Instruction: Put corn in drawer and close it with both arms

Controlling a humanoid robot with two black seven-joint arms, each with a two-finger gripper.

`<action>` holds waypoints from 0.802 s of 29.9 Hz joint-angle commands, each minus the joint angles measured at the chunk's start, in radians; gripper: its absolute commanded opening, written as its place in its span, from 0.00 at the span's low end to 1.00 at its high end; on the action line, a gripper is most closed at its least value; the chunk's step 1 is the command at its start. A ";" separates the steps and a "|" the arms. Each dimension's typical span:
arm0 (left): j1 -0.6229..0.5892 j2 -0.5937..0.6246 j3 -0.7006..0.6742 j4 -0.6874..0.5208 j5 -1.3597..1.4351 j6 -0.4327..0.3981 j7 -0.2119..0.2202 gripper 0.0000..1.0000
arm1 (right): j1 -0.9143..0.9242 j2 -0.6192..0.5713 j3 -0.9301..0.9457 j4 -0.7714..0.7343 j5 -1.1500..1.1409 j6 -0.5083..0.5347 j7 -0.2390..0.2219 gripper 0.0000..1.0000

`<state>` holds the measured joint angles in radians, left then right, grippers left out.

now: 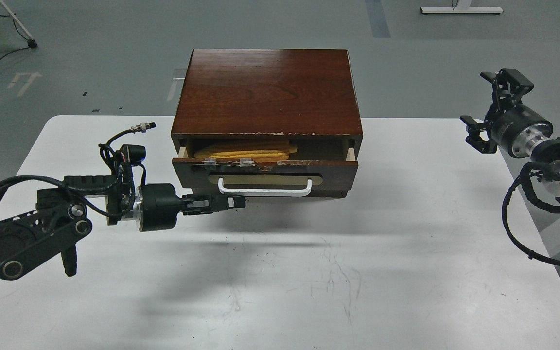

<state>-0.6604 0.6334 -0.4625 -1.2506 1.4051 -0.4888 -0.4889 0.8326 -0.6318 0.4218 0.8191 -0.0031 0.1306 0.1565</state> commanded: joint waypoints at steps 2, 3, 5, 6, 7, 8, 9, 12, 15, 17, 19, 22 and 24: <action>-0.007 -0.015 -0.001 0.017 0.000 0.000 0.000 0.00 | -0.001 0.000 -0.001 0.000 0.000 0.001 0.000 1.00; -0.007 -0.017 -0.001 0.022 0.000 0.000 0.000 0.00 | -0.001 0.000 -0.001 0.000 0.000 0.001 0.000 1.00; -0.016 -0.032 -0.001 0.040 0.000 0.000 0.000 0.00 | -0.003 0.000 -0.001 0.000 0.000 0.001 0.000 1.00; -0.022 -0.038 0.001 0.048 0.000 0.000 0.000 0.00 | -0.003 0.000 -0.001 -0.002 0.000 0.001 0.000 1.00; -0.034 -0.052 0.001 0.069 0.000 0.000 0.000 0.00 | -0.003 0.000 -0.001 0.000 0.000 0.001 0.000 1.00; -0.044 -0.064 0.001 0.091 0.000 0.000 0.000 0.00 | -0.003 0.000 -0.001 0.000 0.000 0.001 0.000 1.00; -0.048 -0.069 0.001 0.100 0.000 0.000 0.000 0.00 | -0.004 0.000 -0.001 -0.002 0.000 0.001 0.000 1.00; -0.065 -0.086 0.001 0.129 -0.001 0.000 0.000 0.00 | -0.006 -0.002 -0.001 -0.002 0.000 0.001 0.000 1.00; -0.079 -0.095 0.001 0.148 -0.002 0.000 0.000 0.00 | -0.007 -0.002 -0.001 -0.002 0.000 0.003 0.000 1.00; -0.079 -0.096 0.004 0.149 -0.002 0.000 0.000 0.00 | -0.007 -0.002 -0.001 0.000 0.000 0.004 0.000 1.00; -0.079 -0.098 0.010 0.149 -0.002 0.000 0.000 0.00 | -0.007 -0.002 -0.001 0.000 0.000 0.004 0.000 1.00; -0.079 -0.109 0.010 0.164 0.000 0.000 0.000 0.00 | -0.007 -0.002 -0.001 0.000 0.000 0.004 0.000 1.00; -0.079 -0.113 0.005 0.186 -0.001 0.000 0.000 0.00 | -0.007 0.000 -0.001 0.000 0.000 0.004 0.000 1.00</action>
<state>-0.7401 0.5275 -0.4530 -1.0907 1.4037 -0.4889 -0.4888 0.8253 -0.6336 0.4203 0.8192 -0.0031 0.1352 0.1565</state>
